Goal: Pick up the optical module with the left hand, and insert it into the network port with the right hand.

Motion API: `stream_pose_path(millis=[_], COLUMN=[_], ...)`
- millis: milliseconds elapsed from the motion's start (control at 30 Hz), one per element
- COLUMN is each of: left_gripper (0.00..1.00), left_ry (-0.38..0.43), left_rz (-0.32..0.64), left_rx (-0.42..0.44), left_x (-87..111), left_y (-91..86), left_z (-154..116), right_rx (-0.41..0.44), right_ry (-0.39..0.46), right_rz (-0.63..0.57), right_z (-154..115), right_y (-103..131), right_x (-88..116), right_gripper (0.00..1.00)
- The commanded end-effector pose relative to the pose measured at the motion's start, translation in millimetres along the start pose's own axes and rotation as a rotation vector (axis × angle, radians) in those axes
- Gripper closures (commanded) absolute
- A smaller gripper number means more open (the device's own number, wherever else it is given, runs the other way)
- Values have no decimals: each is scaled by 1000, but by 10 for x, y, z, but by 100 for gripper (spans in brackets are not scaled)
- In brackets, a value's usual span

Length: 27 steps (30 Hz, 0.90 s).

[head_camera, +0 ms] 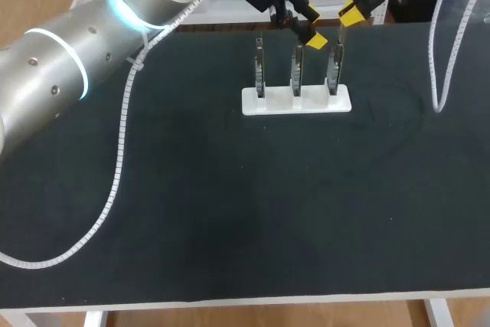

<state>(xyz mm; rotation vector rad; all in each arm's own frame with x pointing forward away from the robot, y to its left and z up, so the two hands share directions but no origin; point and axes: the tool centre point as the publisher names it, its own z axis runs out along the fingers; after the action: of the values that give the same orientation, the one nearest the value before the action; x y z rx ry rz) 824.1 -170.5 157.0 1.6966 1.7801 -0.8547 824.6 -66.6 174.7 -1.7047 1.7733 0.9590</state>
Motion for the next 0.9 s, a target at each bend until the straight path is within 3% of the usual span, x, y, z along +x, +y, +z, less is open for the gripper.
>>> stream_pose_path(millis=[33,900], left_gripper=[0,0], left_ry=[2,2], left_rz=[2,2], left_rx=[5,5], left_x=[-4,-4], left_y=[27,27], left_z=[3,3], right_rx=[-7,-5], right_ry=[-1,-2], right_rz=[3,16], right_z=[-4,30], right_y=[-48,-117], right_x=[1,32], right_gripper=[100,100])
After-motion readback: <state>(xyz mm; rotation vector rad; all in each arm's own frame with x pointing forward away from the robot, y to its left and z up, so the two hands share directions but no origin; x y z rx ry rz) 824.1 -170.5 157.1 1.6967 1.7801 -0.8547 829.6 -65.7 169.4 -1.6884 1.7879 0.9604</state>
